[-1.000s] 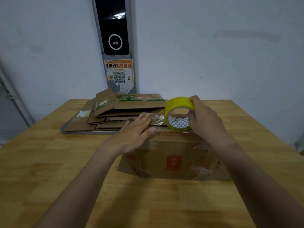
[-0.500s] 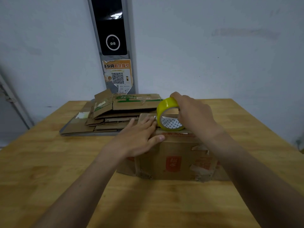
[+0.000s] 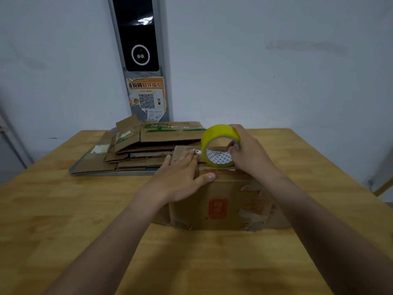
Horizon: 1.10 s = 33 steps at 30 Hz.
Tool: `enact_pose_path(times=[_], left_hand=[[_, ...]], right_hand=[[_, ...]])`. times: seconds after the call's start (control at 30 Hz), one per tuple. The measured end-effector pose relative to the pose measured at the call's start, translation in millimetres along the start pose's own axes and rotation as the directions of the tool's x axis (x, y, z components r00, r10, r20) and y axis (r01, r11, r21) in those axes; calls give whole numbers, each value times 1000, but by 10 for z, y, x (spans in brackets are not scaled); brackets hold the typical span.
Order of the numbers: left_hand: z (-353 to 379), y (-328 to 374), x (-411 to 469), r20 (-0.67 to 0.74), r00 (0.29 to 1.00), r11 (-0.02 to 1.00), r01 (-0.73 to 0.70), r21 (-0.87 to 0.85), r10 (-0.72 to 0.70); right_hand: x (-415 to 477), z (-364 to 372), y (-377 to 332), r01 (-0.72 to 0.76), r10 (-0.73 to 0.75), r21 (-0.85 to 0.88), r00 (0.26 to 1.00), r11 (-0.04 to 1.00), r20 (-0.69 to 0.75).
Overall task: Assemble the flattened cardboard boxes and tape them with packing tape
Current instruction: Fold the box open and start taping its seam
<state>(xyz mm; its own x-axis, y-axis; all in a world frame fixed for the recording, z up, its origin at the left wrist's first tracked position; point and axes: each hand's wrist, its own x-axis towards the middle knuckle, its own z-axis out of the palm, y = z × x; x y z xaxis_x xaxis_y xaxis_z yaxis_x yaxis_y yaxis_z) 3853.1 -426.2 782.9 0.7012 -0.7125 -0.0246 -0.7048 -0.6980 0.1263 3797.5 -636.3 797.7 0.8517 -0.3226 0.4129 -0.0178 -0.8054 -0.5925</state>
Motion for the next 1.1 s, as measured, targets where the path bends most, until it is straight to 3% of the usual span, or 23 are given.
enact_pose_path(times=[0.23,0.37,0.5,0.63,0.97,1.1], left_hand=[[-16,-9,-25,21,1000,1000,1,0,-1],[13,-12,-19,6,1000,1000,2,14,-2],[28,-15,-19,-9,1000,998,6,57,-5],[-8,-18,-47,-2,1000,998,19,65,-19],[-35,-505,-279,-6,979,973,205,104,-206],[-53,-509,-327,-5,982,976,190,111,-190]], right_hand=[[41,-320,-78,80,-70,-310,997,947,42],[-15,-663,199,30,-63,-484,997,874,-52],[-79,-594,439,-55,37,-228,996,972,-82],[-176,-411,546,-111,108,-18,989,994,-96],[-192,31,115,31,-31,-11,999,999,-23],[-161,98,43,23,-23,-10,999,1000,-24]])
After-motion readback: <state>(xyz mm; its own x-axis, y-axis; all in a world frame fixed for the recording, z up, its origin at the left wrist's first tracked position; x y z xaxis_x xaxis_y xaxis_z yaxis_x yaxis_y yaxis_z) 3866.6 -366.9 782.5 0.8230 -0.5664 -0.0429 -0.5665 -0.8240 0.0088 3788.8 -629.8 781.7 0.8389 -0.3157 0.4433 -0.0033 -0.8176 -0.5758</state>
